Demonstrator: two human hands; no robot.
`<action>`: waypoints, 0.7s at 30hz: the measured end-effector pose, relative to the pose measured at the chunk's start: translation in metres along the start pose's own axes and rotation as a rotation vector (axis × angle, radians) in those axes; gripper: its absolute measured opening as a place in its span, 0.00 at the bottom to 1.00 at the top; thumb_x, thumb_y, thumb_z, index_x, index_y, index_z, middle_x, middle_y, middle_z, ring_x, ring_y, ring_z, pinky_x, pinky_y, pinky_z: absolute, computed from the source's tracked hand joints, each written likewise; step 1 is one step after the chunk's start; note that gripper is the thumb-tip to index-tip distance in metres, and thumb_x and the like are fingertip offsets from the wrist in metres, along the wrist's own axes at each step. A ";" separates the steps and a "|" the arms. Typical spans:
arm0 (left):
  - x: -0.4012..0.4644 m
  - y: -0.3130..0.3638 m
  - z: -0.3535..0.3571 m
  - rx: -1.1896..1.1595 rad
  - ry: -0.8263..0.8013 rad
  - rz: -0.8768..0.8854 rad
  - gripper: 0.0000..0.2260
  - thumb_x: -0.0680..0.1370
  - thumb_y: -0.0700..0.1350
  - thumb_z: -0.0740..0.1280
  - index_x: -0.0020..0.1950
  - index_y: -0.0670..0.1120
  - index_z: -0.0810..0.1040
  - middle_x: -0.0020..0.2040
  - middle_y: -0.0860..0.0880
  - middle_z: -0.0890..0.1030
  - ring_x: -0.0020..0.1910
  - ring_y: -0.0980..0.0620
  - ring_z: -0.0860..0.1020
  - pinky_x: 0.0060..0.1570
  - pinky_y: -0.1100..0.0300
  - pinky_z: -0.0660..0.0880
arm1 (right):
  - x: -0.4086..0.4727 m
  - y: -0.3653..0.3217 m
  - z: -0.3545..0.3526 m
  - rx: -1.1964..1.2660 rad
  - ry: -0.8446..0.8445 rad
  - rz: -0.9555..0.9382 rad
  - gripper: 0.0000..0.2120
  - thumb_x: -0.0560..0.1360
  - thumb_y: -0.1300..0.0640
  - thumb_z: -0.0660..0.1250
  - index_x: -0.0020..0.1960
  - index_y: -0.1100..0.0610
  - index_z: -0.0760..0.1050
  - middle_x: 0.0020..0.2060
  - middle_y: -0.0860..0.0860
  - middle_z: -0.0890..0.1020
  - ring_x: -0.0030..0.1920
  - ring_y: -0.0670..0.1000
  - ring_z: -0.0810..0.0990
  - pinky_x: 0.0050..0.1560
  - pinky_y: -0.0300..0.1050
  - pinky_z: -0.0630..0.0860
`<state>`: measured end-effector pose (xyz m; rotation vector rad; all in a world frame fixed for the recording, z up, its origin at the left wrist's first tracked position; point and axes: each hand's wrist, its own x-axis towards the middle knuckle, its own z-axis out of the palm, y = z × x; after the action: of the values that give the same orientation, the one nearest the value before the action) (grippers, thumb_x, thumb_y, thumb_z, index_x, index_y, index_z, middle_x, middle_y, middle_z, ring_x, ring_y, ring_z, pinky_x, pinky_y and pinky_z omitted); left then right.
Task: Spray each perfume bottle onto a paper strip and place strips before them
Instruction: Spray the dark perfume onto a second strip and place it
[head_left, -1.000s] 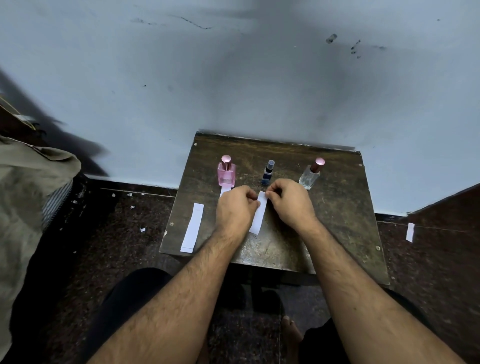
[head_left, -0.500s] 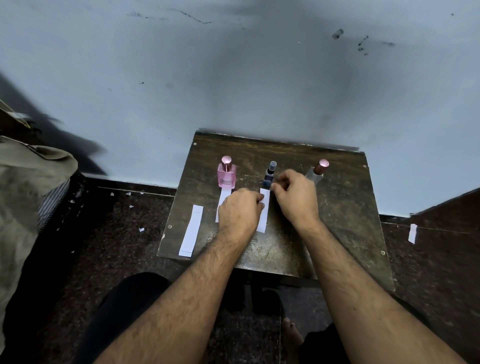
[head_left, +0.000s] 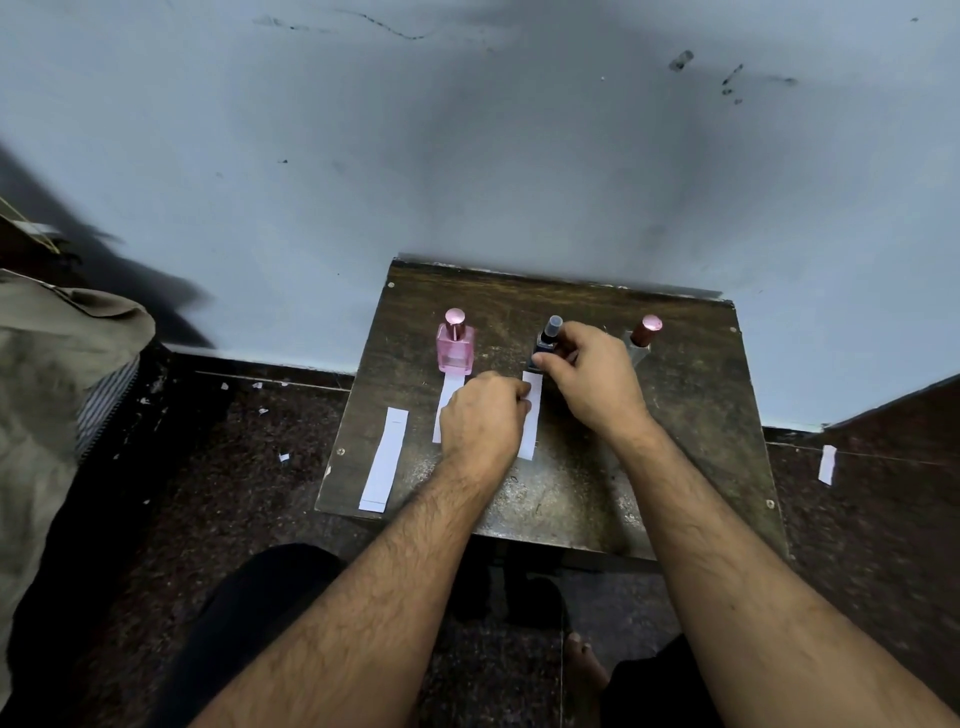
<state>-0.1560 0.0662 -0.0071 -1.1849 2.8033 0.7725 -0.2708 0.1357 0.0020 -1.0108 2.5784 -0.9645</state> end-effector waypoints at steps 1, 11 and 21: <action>0.001 0.000 0.000 -0.002 0.003 -0.004 0.13 0.80 0.51 0.64 0.65 0.58 0.78 0.60 0.50 0.79 0.58 0.45 0.77 0.47 0.55 0.71 | -0.001 0.000 -0.002 -0.007 -0.018 -0.005 0.07 0.73 0.55 0.72 0.49 0.56 0.80 0.40 0.48 0.81 0.40 0.49 0.77 0.40 0.43 0.69; -0.001 0.001 0.002 -0.004 0.055 -0.015 0.12 0.80 0.52 0.64 0.62 0.56 0.80 0.58 0.51 0.78 0.57 0.46 0.77 0.43 0.56 0.66 | -0.005 0.003 0.000 -0.068 -0.071 0.021 0.08 0.73 0.55 0.72 0.50 0.56 0.81 0.44 0.51 0.84 0.45 0.52 0.80 0.44 0.46 0.74; 0.000 -0.001 0.002 0.015 0.062 -0.004 0.10 0.80 0.51 0.64 0.58 0.56 0.81 0.55 0.51 0.79 0.55 0.46 0.79 0.43 0.57 0.68 | -0.007 0.000 0.002 -0.085 -0.071 0.014 0.08 0.73 0.56 0.73 0.51 0.56 0.81 0.46 0.51 0.84 0.47 0.52 0.80 0.43 0.40 0.67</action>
<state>-0.1554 0.0668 -0.0096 -1.2327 2.8494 0.7257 -0.2653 0.1393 0.0006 -1.0272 2.5833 -0.8073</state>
